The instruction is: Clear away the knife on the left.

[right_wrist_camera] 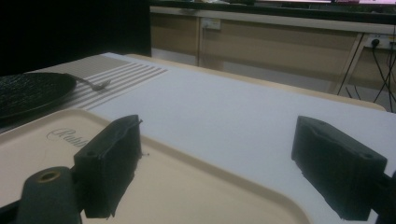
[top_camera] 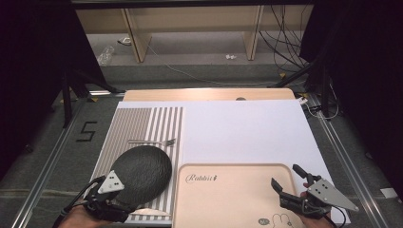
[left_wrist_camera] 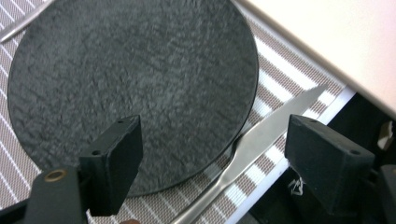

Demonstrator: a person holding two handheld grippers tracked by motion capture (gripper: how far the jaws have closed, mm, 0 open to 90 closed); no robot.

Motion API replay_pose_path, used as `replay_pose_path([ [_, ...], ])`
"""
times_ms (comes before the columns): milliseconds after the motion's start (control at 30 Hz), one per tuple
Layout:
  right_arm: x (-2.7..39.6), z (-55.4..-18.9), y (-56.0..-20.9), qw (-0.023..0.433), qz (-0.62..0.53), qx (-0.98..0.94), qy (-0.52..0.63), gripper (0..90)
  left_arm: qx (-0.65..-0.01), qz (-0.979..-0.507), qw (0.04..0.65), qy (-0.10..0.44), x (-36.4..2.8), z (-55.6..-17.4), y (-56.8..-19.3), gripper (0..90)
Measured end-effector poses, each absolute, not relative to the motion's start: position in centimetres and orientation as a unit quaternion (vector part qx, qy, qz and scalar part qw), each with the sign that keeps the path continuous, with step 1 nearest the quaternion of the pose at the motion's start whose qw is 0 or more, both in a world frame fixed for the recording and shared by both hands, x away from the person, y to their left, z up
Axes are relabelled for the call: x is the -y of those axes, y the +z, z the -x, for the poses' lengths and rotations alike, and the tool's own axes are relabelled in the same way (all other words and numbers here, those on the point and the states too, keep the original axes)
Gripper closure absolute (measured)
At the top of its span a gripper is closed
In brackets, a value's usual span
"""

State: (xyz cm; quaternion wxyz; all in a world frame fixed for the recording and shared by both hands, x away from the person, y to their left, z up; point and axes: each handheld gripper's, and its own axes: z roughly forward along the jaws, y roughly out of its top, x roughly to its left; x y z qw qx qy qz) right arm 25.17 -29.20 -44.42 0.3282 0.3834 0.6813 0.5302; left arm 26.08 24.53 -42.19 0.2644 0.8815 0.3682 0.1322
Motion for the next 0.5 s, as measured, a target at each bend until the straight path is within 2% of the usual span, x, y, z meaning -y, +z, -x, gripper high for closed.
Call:
replay_pose_path([
  [500, 29.12, -25.21, -44.49, 0.326, -0.383, -0.684, 0.528, 16.8, -0.364, -0.903, 0.203, 0.105, -25.56, -25.68, -43.03, 23.4],
])
